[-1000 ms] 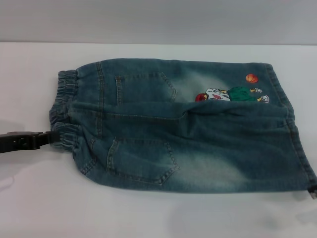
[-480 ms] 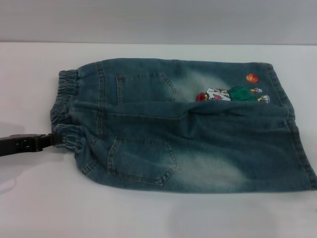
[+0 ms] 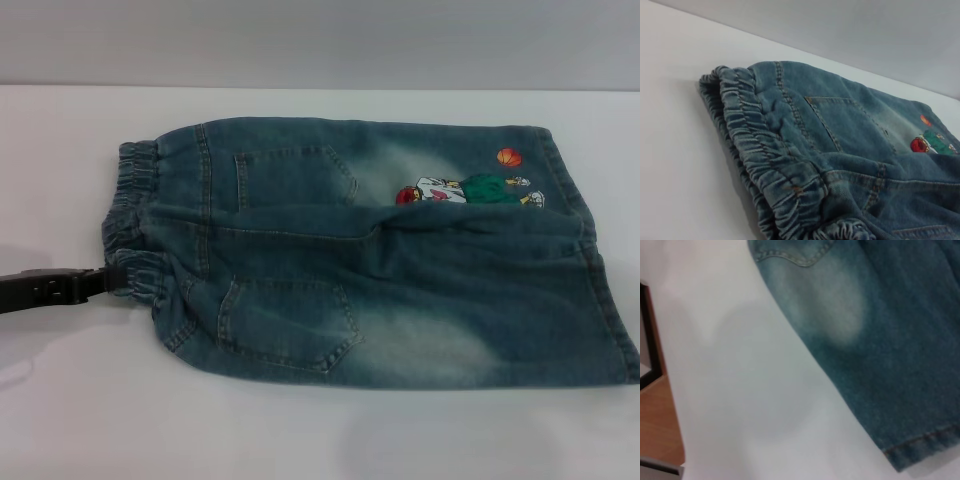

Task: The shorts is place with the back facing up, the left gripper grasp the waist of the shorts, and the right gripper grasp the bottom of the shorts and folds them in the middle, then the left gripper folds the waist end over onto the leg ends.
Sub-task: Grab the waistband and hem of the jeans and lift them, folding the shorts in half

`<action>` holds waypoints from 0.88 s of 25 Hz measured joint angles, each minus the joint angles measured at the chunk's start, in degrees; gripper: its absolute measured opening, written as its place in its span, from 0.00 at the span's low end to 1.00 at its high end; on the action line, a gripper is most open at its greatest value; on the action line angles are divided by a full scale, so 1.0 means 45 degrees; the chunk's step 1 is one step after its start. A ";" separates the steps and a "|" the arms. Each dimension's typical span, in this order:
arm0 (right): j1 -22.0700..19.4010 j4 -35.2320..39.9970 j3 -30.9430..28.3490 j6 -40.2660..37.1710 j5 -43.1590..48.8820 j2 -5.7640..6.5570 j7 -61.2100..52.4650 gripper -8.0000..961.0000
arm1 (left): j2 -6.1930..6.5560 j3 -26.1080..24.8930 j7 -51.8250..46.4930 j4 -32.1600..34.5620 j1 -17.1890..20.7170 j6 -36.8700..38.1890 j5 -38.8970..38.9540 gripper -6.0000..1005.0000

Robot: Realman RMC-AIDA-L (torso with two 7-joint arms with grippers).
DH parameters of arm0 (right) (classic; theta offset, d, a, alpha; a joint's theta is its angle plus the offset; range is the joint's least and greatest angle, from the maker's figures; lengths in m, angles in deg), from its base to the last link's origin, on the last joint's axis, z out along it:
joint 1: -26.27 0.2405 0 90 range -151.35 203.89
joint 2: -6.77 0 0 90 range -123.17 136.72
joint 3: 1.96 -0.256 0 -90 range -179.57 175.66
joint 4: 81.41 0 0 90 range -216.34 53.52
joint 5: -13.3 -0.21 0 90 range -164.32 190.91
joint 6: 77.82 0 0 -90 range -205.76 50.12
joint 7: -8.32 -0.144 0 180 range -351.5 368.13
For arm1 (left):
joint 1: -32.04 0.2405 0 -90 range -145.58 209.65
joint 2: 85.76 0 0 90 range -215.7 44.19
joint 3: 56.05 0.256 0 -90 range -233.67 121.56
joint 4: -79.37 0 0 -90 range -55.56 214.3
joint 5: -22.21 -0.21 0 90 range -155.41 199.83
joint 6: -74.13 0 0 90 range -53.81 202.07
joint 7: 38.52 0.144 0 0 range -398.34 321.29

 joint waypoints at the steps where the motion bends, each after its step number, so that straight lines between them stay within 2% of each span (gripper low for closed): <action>1: 0.0000 0.0000 0.0000 0.0000 0.0000 0.0000 0.0000 0.67 | 0.0000 0.0000 0.0000 0.0000 0.0000 0.0000 0.0000 0.04; 8: 0.0083 0.0008 -0.0004 0.0190 0.0001 -0.0152 -0.0001 0.67 | -0.0010 0.0000 0.0000 0.0000 -0.0026 0.0001 0.0000 0.04; 22: 0.0115 0.0853 0.0134 0.0106 0.0155 -0.0932 -0.0154 0.67 | -0.0075 -0.0001 0.0000 0.0000 0.0004 0.0118 0.0000 0.04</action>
